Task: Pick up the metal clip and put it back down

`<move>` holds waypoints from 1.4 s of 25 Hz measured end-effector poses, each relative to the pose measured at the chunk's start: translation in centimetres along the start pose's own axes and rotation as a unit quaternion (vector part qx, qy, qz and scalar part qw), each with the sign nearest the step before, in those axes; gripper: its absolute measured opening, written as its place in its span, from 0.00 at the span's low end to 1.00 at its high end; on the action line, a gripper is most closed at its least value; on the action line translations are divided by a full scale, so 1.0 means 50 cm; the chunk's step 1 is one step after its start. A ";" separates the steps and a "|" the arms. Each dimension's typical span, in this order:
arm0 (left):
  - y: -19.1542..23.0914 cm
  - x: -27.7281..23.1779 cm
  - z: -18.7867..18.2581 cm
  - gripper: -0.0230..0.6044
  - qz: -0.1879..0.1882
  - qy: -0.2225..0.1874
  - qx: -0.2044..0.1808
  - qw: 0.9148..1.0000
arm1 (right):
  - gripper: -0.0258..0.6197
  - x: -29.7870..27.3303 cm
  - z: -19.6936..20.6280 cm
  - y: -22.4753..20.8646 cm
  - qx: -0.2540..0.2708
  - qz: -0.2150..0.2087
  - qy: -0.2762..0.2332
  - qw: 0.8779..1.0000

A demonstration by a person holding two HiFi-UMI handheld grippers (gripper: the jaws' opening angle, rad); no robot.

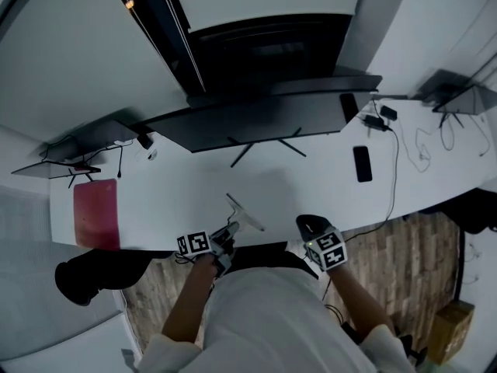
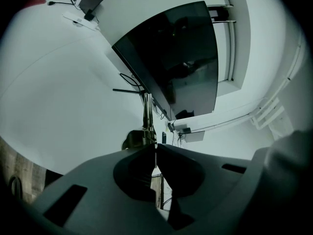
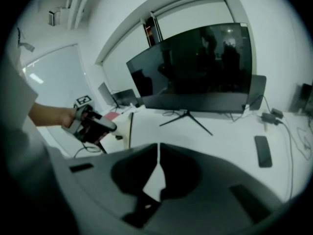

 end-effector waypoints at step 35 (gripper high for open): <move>0.037 -0.337 -0.119 0.09 0.033 0.149 -0.003 0.988 | 0.09 -0.046 0.025 -0.114 -0.111 0.107 0.027 0.988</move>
Point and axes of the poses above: the fingertips, and each gripper's own axes: x backward along the fingers, y to its left, z out of its underside, the point moved 3 cm from there along x, backward along the fingers, and after that the axes turned 9 degrees about -z, right-handed, at the moved point
